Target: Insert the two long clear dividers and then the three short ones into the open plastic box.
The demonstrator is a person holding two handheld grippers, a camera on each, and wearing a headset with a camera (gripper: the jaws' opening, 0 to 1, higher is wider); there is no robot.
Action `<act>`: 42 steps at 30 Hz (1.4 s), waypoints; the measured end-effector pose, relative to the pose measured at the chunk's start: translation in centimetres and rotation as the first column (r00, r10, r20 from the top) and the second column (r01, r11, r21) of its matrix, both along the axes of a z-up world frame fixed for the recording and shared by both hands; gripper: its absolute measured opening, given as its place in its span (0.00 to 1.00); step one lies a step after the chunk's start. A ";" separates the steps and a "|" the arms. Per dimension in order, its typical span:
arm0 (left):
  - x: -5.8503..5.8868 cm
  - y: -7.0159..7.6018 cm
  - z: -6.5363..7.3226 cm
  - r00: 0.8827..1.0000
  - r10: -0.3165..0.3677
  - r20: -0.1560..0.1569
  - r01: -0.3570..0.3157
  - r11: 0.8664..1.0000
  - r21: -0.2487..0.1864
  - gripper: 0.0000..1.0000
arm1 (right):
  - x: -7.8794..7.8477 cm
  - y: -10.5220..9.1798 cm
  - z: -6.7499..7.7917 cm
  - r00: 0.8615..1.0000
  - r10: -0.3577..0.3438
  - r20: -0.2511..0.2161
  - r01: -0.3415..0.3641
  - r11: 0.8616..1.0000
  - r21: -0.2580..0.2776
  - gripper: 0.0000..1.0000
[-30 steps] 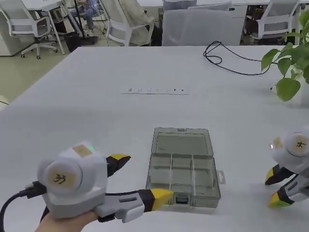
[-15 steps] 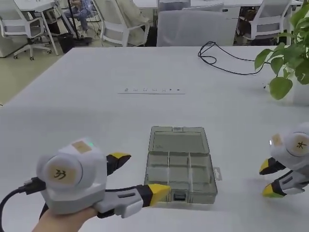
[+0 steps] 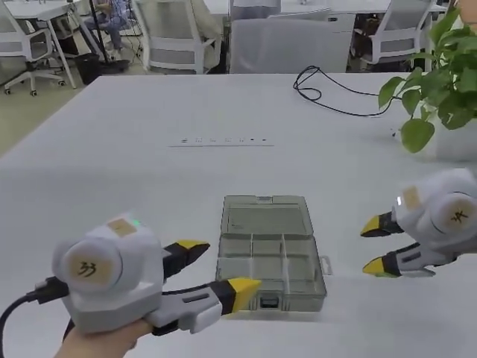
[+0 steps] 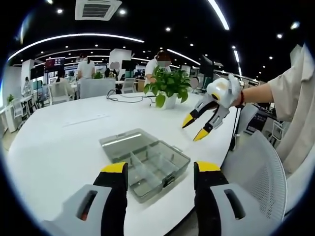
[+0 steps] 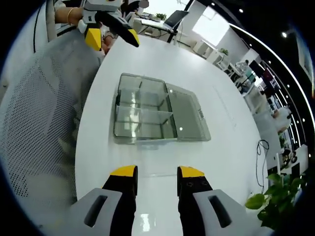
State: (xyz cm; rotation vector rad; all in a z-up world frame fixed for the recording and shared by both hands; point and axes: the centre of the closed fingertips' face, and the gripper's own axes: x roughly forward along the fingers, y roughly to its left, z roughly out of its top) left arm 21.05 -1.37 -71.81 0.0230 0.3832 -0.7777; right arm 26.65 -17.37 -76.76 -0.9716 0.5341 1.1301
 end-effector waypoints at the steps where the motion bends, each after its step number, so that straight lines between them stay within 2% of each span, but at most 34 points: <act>1: 0.0 -0.1 0.0 1.000 -0.002 -0.001 0.002 1.000 -0.005 0.52 | 0.0 0.3 0.2 1.000 0.005 0.009 -0.005 1.000 0.006 0.32; 10: -0.1 -1.0 0.7 1.000 -0.018 -0.022 0.016 0.997 -0.074 0.42 | -0.7 4.1 2.4 0.995 0.064 0.082 -0.069 0.995 0.068 0.32; 16: -0.1 -1.8 0.8 0.998 -0.031 -0.058 0.023 0.992 -0.127 0.36 | -1.2 6.4 3.6 0.988 0.093 0.124 -0.107 0.988 0.109 0.32; 25: 0.1 -2.2 1.1 0.994 -0.040 -0.102 0.019 0.980 -0.197 0.28 | -2.4 9.5 5.0 0.978 0.141 0.152 -0.166 0.973 0.163 0.32; 28: 0.2 -2.2 1.4 0.993 -0.041 -0.110 0.016 0.974 -0.225 0.25 | -2.7 10.2 5.3 0.974 0.157 0.161 -0.184 0.968 0.172 0.32; 38: 0.2 -2.7 1.6 0.989 -0.061 -0.136 0.022 0.962 -0.274 0.15 | -3.6 11.8 6.2 0.965 0.190 0.181 -0.226 0.954 0.200 0.32; 42: 0.2 -3.0 1.7 0.986 -0.075 -0.147 0.027 0.952 -0.305 0.10 | -3.9 12.3 6.5 0.961 0.201 0.191 -0.240 0.948 0.210 0.32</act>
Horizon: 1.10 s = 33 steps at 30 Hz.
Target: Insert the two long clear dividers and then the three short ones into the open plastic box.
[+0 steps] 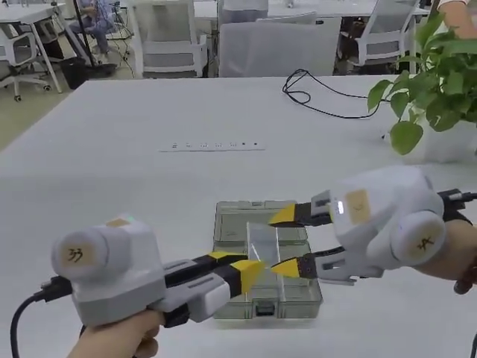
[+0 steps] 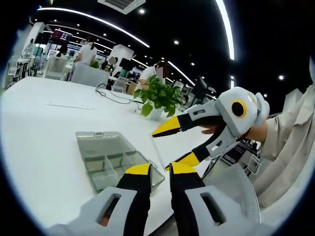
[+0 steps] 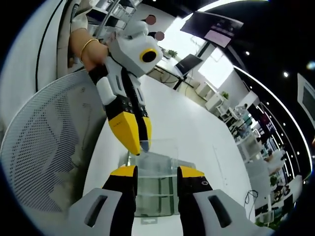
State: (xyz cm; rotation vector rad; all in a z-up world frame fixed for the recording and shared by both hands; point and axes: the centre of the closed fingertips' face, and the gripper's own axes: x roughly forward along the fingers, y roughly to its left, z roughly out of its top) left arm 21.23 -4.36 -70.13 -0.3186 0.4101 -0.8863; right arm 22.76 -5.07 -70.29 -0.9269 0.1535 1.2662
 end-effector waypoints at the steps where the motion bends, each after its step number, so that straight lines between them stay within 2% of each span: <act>1: 0.0 0.0 0.0 1.000 -0.001 -0.002 0.001 1.000 -0.003 0.09 | 0.0 0.1 0.0 1.000 0.003 0.002 -0.003 1.000 0.000 0.32; 6: 0.1 -0.1 -0.1 1.000 -0.002 -0.013 0.002 1.000 -0.012 0.03 | -0.1 0.3 0.1 1.000 0.007 0.008 -0.007 1.000 0.005 0.32; 9: 0.2 -0.1 0.0 1.000 -0.001 -0.028 0.000 0.999 -0.033 0.00 | 0.1 0.3 0.2 1.000 0.005 0.015 -0.005 1.000 0.006 0.32; 13: 0.3 -0.1 0.0 0.999 0.004 -0.046 -0.006 0.999 -0.049 0.00 | 0.2 0.5 0.3 1.000 0.004 0.023 -0.005 1.000 0.008 0.32; 17: 0.5 0.2 -0.1 0.995 0.024 -0.102 -0.033 0.995 -0.092 0.00 | 0.3 0.6 0.4 1.000 0.003 0.030 -0.003 1.000 0.008 0.32; 19: 0.6 0.2 -0.1 0.993 0.028 -0.113 -0.040 0.994 -0.102 0.00 | 0.4 0.6 0.4 1.000 -0.001 0.029 0.001 1.000 0.012 0.32; 29: 0.7 0.0 -0.1 0.992 0.031 -0.123 -0.041 0.996 -0.081 0.00 | 0.6 0.4 0.4 0.999 -0.017 0.032 0.016 1.000 0.021 0.33; 31: 0.6 0.1 -0.3 0.994 0.027 -0.104 -0.031 0.999 -0.041 0.00 | 0.7 0.4 0.4 0.999 -0.022 0.029 0.021 0.999 0.026 0.34; 33: 0.5 0.1 -0.4 0.997 0.018 -0.081 -0.018 1.000 0.000 0.00 | 0.6 0.4 0.4 0.999 -0.034 0.004 0.033 0.999 0.040 0.33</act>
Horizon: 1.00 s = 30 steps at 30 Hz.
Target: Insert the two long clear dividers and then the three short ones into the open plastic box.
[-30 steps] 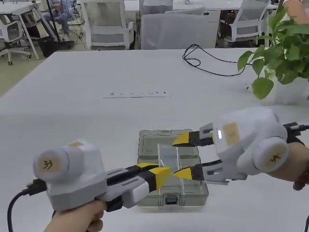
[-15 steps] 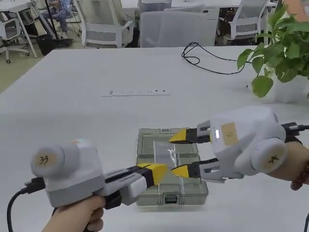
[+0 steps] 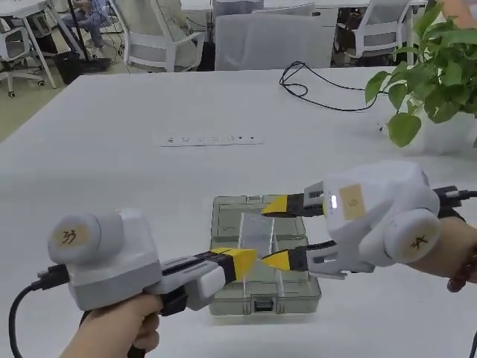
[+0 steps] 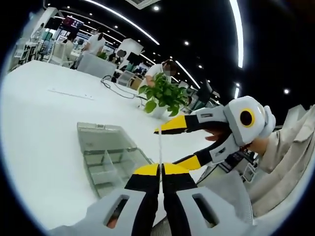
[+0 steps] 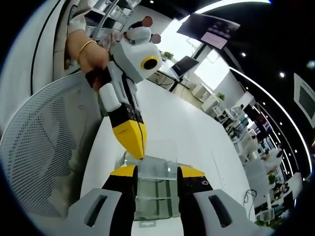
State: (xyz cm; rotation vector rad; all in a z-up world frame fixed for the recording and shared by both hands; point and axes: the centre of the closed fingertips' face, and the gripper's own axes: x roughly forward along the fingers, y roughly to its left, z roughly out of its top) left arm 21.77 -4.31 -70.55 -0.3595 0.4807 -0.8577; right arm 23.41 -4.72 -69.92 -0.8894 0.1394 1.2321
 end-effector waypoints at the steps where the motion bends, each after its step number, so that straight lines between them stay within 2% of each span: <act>1: 0.0 0.0 -0.1 1.000 -0.004 0.010 0.004 1.000 0.018 0.00 | 0.0 0.0 0.1 1.000 -0.004 -0.010 0.004 1.000 0.011 0.33; 5: 0.0 0.3 -0.4 0.998 -0.027 0.053 0.023 0.996 0.081 0.00 | -0.1 0.0 0.3 0.998 -0.009 -0.055 0.011 0.999 0.036 0.33; 9: -0.1 0.6 -0.9 0.992 -0.066 0.104 0.047 0.984 0.171 0.00 | -0.3 -0.1 0.4 0.994 -0.015 -0.110 0.022 0.997 0.068 0.33; 12: -0.4 0.8 -1.4 0.983 -0.118 0.141 0.077 0.962 0.262 0.00 | -0.6 -0.1 0.5 0.989 -0.008 -0.149 0.021 0.996 0.084 0.33; 16: -0.8 0.6 -1.6 0.970 -0.173 0.171 0.114 0.944 0.310 0.00 | -1.3 -0.1 0.3 0.978 0.021 -0.208 -0.001 0.996 0.094 0.33; 17: -1.0 0.6 -1.7 0.963 -0.198 0.183 0.127 0.933 0.337 0.00 | -1.5 -0.2 0.2 0.975 0.026 -0.219 -0.006 0.996 0.092 0.33; 20: -1.3 0.4 -1.9 0.955 -0.233 0.185 0.155 0.921 0.359 0.00 | -2.0 -0.3 0.0 0.967 0.047 -0.252 -0.024 0.995 0.092 0.32; 22: -1.7 0.3 -2.0 0.943 -0.273 0.193 0.183 0.905 0.384 0.00 | -2.4 -0.4 -0.3 0.957 0.064 -0.284 -0.040 0.995 0.089 0.31; 24: -1.9 0.2 -1.9 0.934 -0.296 0.198 0.201 0.897 0.394 0.00 | -2.7 -0.4 -0.4 0.953 0.080 -0.291 -0.058 0.995 0.083 0.30; 25: -2.1 0.1 -1.9 0.924 -0.324 0.204 0.221 0.886 0.408 0.00 | -3.1 -0.5 -0.6 0.946 0.092 -0.310 -0.071 0.994 0.078 0.29; 26: -2.2 0.1 -1.9 0.917 -0.338 0.211 0.228 0.878 0.420 0.00 | -3.1 -0.5 -0.7 0.945 0.092 -0.314 -0.071 0.994 0.079 0.29; 27: -2.4 0.1 -2.1 0.904 -0.369 0.216 0.245 0.862 0.445 0.00 | -3.2 -0.5 -0.7 0.942 0.101 -0.319 -0.080 0.994 0.079 0.28; 29: -2.6 -0.1 -2.1 0.887 -0.403 0.224 0.269 0.848 0.456 0.00 | -3.4 -0.5 -0.8 0.937 0.109 -0.332 -0.089 0.993 0.076 0.28; 30: -2.8 -0.2 -2.1 0.877 -0.423 0.228 0.281 0.836 0.471 0.00 | -3.5 -0.5 -0.9 0.933 0.115 -0.340 -0.095 0.993 0.073 0.27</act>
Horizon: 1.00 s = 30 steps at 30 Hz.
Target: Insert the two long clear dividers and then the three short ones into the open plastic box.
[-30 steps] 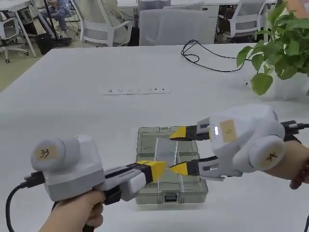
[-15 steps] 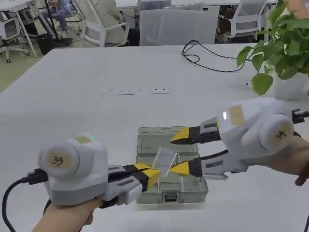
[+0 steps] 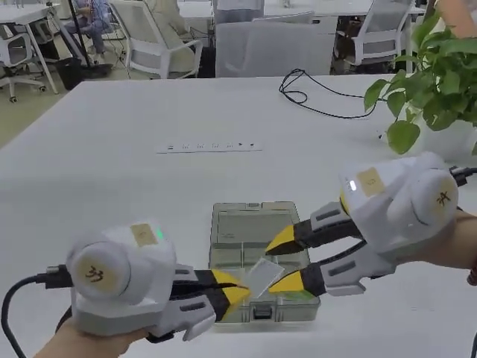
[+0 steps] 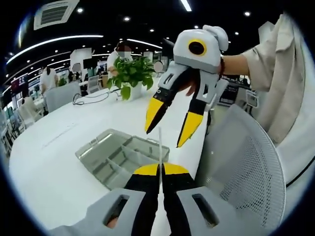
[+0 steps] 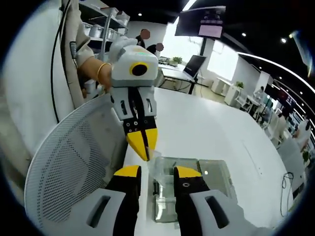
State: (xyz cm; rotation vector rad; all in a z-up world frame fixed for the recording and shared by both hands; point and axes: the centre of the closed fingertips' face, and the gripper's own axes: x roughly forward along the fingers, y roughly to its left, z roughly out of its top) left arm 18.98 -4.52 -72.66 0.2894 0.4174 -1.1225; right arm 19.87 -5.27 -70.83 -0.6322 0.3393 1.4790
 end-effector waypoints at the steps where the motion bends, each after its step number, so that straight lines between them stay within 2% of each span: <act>1: -0.1 0.0 0.0 1.000 -0.010 0.006 0.010 1.000 0.009 0.00 | -0.2 0.0 -0.1 1.000 0.009 -0.010 -0.009 1.000 -0.004 0.27; 6: -0.5 -0.3 -0.1 0.997 -0.075 0.033 0.073 0.997 0.037 0.00 | -1.0 0.0 -0.4 0.998 0.043 -0.048 -0.043 0.999 -0.007 0.25; 13: -1.5 -0.7 0.1 0.987 -0.152 0.056 0.150 0.988 0.045 0.00 | -2.3 -0.1 -0.8 0.991 0.093 -0.101 -0.094 0.996 -0.005 0.18; 16: -1.9 -0.9 0.2 0.983 -0.177 0.056 0.175 0.984 0.040 0.00 | -2.8 -0.1 -0.8 0.987 0.109 -0.118 -0.110 0.994 0.002 0.15; 20: -2.4 -1.0 0.3 0.976 -0.209 0.063 0.207 0.977 0.042 0.00 | -3.3 0.0 -1.0 0.984 0.126 -0.127 -0.127 0.992 0.002 0.12; 25: -3.0 -1.2 0.6 0.970 -0.235 0.067 0.234 0.972 0.020 0.00 | -3.8 0.1 -1.0 0.981 0.140 -0.136 -0.140 0.990 0.015 0.07; 30: -3.1 -1.2 0.8 0.968 -0.241 0.068 0.241 0.971 0.007 0.00 | -4.2 0.2 -0.8 0.978 0.152 -0.141 -0.150 0.988 0.026 0.03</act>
